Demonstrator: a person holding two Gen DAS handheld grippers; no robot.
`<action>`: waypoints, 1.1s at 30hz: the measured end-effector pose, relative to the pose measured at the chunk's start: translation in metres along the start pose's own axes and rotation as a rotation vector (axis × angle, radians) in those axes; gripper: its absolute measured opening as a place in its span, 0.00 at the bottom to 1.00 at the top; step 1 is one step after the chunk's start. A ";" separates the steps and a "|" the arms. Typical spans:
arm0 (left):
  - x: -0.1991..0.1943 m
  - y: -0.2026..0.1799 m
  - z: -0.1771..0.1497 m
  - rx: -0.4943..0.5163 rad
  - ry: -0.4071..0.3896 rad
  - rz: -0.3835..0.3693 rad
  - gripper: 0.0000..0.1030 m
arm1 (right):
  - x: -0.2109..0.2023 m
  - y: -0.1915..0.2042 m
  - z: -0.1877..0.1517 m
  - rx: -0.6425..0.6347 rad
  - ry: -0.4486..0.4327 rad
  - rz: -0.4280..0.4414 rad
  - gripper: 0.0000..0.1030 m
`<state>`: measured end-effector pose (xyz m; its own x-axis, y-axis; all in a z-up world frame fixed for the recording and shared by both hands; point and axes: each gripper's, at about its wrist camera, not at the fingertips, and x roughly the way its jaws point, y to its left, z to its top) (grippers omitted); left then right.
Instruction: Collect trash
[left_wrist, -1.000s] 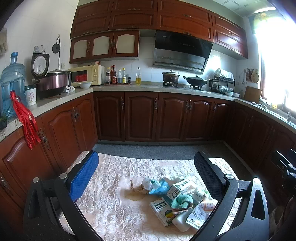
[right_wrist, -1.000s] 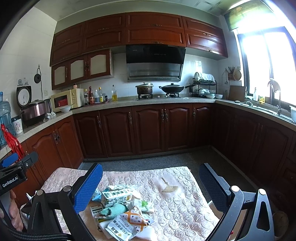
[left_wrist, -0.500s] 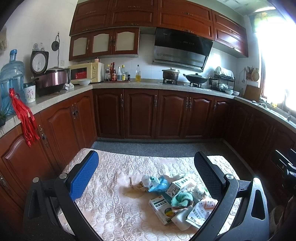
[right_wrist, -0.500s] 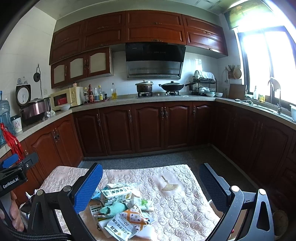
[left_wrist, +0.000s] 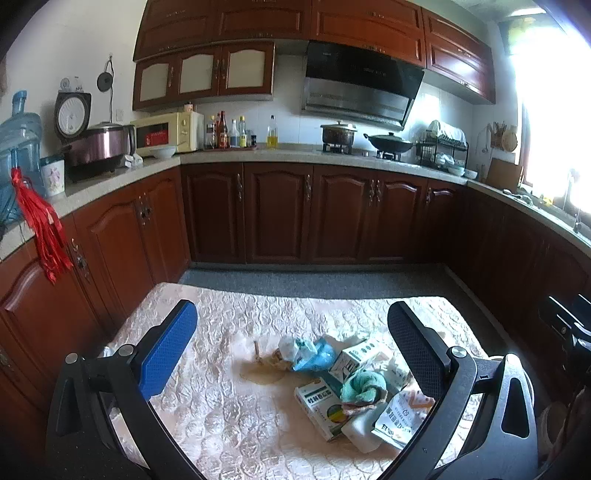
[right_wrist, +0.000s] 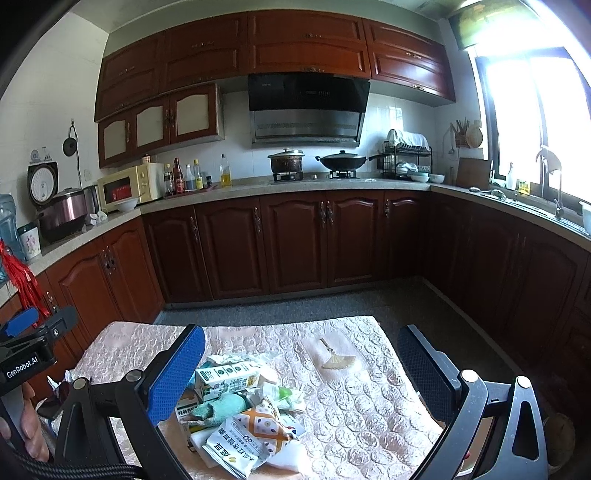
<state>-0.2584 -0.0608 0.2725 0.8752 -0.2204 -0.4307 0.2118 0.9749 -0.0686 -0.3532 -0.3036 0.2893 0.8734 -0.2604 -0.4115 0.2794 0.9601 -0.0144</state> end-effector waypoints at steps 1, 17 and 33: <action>0.002 0.000 -0.001 0.000 0.008 -0.001 1.00 | 0.002 -0.001 -0.002 0.003 0.002 0.001 1.00; 0.074 -0.017 -0.053 0.075 0.263 -0.109 1.00 | 0.084 -0.014 -0.068 0.041 0.260 0.096 0.99; 0.137 -0.058 -0.079 0.103 0.492 -0.249 1.00 | 0.207 0.001 -0.147 0.172 0.641 0.413 0.83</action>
<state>-0.1850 -0.1450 0.1468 0.4923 -0.3791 -0.7835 0.4491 0.8817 -0.1445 -0.2308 -0.3410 0.0704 0.5339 0.2750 -0.7996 0.0851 0.9234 0.3744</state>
